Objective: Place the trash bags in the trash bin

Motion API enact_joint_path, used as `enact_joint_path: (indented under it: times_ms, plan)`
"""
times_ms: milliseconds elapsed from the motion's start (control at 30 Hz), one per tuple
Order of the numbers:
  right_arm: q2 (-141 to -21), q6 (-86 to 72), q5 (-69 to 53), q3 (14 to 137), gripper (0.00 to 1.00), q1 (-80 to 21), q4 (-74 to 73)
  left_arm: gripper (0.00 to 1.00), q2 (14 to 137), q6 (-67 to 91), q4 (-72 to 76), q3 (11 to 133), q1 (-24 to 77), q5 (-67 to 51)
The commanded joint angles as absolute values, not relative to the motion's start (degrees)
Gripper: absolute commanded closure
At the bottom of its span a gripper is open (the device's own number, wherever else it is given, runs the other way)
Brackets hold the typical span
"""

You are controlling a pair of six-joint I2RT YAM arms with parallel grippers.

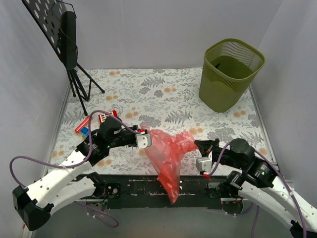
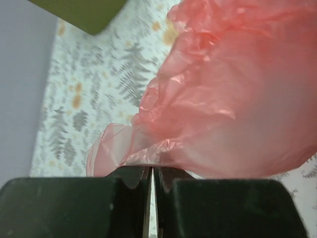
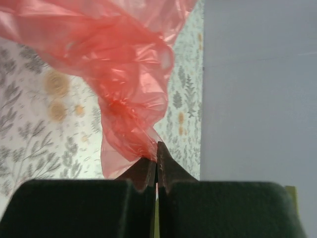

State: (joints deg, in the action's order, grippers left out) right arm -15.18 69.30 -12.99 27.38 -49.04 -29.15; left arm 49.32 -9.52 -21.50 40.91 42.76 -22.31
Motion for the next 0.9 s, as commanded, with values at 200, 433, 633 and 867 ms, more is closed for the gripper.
enact_joint_path:
  times_ms: [200,433,633,867]
  plan:
    - [-38.92,48.5,8.78,41.4,0.99,-49.04,-0.58,1.0,52.48,6.49,-15.61,52.38,42.63,-12.07]
    - [-53.94,74.6,0.53,52.34,0.99,-49.04,44.62,1.0,63.69,-11.48,25.37,68.95,42.71,-0.8]
    - [-64.24,81.03,-7.37,66.7,0.99,-49.04,59.31,1.0,71.45,-30.64,42.53,78.13,42.71,-7.45]
    - [-70.2,85.17,-12.92,77.31,0.99,-49.04,66.36,1.0,77.41,-48.07,55.79,84.61,42.8,-23.19]
